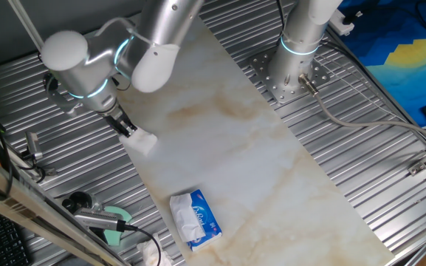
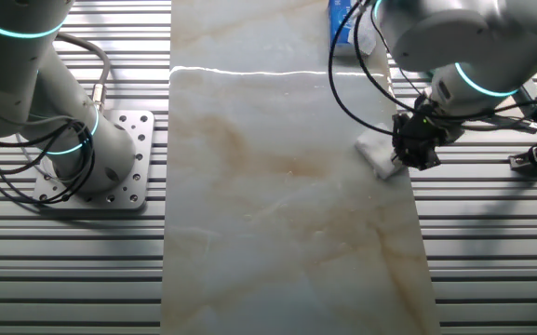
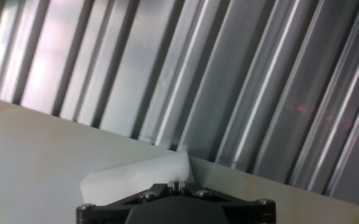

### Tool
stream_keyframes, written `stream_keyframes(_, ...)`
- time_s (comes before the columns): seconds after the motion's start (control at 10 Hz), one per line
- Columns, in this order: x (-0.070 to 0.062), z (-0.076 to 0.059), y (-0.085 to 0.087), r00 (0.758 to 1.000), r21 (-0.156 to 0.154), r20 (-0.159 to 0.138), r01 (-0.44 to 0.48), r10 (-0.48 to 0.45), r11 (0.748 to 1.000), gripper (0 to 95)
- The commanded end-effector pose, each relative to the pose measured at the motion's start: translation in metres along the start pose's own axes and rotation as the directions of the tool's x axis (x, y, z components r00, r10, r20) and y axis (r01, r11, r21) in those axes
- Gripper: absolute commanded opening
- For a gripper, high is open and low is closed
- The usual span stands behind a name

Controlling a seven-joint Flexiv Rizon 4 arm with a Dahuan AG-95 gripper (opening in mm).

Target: Clean the tabletop with a sponge

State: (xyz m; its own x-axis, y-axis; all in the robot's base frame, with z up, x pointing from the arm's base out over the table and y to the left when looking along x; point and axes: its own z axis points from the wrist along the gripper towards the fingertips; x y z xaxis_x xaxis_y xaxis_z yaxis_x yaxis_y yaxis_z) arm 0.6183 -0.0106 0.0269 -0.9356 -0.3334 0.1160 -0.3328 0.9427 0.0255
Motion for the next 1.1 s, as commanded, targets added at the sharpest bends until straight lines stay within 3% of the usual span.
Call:
stream_keyframes(0.1, 0.004, 0.002, -0.001, 1.000, 0.001, 0.004, 0.005, -0.005, 1.000, 0.0)
stream_keyframes(0.7, 0.023, 0.002, -0.024, 0.998, 0.005, 0.008, 0.063, -0.063, 0.998, 0.0)
stream_keyframes(1.1, 0.042, 0.004, -0.041, 0.995, 0.010, 0.008, 0.097, -0.097, 0.995, 0.0)
